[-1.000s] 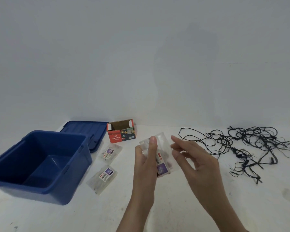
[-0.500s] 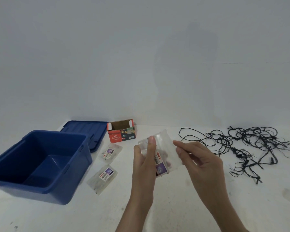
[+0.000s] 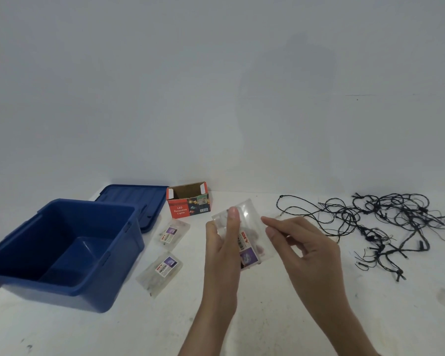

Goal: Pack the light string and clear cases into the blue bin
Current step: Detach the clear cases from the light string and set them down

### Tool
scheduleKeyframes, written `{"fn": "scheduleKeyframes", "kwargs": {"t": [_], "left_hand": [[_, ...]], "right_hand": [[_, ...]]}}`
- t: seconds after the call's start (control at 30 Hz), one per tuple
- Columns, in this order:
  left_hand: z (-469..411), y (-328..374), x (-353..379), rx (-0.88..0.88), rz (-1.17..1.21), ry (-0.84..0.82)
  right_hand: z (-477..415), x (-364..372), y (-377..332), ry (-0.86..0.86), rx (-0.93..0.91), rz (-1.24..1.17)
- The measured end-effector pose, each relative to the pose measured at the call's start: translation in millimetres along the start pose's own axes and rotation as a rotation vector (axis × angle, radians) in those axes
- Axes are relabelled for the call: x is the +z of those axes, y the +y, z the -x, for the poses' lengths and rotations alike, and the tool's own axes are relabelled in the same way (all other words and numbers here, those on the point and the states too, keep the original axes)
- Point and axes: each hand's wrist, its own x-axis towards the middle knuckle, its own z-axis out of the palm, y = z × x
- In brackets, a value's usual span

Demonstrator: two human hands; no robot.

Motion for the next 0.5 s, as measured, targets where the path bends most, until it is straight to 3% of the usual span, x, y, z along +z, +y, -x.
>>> {"fn": "scheduleKeyframes", "kwargs": {"t": [0.3,0.5], "left_hand": [[-0.3,2.8,-1.9,-0.042,0.048,-0.031],[-7.2,1.3,-9.8,-0.234,0.111,-0.157]], "right_hand": [[10.3,8.1,-10.8,-0.102,-0.124,0.156],[17.5,7.1,1.7,-0.28,-0.163,0.321]]}}
